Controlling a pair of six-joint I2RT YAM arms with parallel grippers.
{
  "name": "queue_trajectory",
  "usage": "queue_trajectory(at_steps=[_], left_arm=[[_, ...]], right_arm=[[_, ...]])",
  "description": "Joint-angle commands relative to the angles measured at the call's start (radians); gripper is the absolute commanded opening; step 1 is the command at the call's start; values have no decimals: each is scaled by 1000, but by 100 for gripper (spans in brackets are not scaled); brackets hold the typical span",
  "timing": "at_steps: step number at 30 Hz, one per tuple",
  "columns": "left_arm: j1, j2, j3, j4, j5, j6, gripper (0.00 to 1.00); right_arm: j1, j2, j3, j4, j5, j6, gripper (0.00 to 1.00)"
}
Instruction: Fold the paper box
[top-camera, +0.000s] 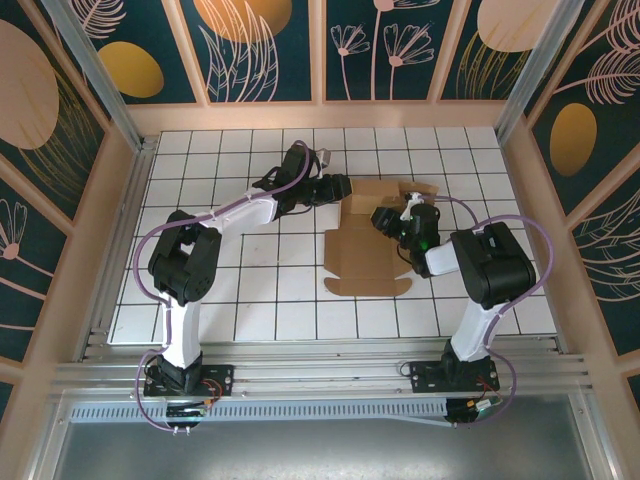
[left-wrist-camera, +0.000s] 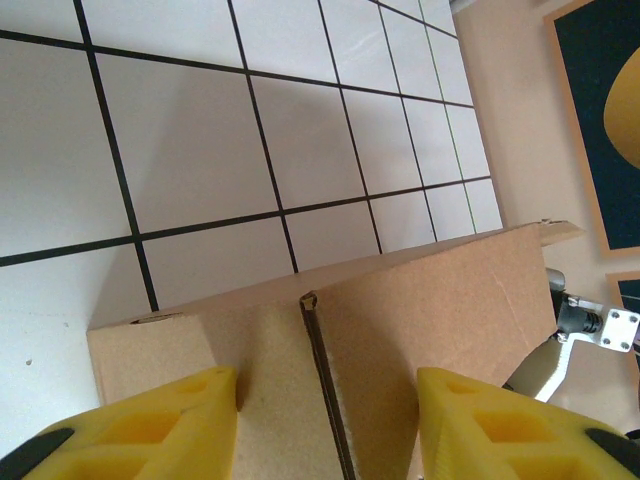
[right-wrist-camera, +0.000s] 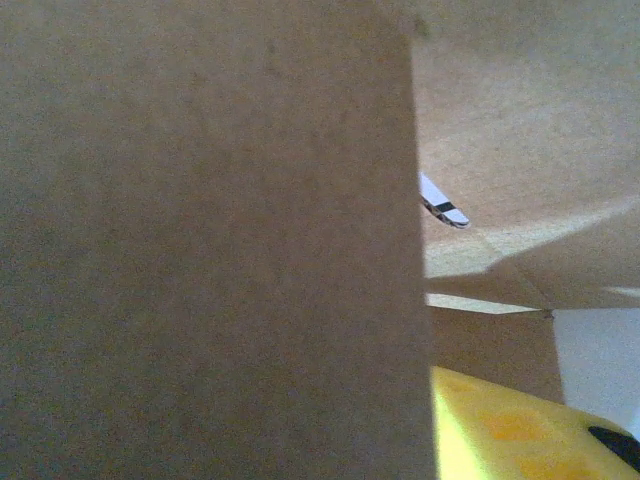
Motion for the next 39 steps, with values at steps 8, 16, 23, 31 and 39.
queue_trajectory(at_steps=[8,16,23,31,39], left_arm=[[-4,28,2,-49,12,-2,46],[-4,28,7,-58,-12,10,46],[-4,30,10,-65,-14,15,46],[-4,25,15,-68,-10,16,46],[-4,22,18,-79,1,28,46]], right_arm=[[8,2,-16,118,-21,88,48],[2,-238,-60,-45,15,-17,54],[-14,-596,-98,-360,91,-195,59],[-263,-879,-97,-544,60,-541,79],[-447,-479,142,-697,-448,-755,84]])
